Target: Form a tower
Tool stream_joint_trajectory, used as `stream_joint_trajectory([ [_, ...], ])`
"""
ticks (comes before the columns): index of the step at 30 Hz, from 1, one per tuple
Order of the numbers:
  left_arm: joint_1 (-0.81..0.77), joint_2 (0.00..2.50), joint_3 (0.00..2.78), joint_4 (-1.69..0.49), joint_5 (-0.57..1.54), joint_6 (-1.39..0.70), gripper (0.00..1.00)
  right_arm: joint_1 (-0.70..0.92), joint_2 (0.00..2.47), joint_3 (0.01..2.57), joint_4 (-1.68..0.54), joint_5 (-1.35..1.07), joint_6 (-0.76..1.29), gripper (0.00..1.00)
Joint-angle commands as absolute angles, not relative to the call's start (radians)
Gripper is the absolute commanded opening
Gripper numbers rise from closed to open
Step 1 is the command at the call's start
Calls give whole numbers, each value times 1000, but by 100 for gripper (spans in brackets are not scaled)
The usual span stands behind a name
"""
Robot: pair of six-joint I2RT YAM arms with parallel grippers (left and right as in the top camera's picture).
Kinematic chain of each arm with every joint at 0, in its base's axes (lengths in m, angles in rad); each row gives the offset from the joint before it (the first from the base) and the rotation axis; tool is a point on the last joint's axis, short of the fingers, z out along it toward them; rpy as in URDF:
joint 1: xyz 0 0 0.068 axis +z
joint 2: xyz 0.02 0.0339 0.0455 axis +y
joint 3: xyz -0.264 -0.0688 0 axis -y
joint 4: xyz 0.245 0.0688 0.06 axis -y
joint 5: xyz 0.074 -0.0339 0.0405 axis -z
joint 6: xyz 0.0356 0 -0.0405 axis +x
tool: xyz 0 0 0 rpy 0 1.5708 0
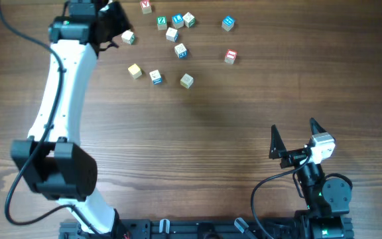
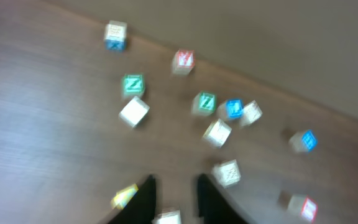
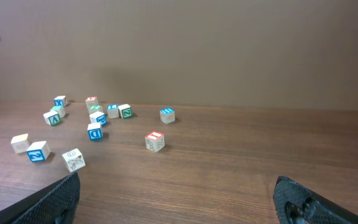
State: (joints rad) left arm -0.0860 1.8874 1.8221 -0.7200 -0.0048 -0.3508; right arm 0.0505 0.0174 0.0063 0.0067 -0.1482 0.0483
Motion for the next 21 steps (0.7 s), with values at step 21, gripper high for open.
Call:
stream_joint_trajectory([
  [21,-272,2431,1839,-130,-39,75,70,53,9,5,10,-137,55,100],
])
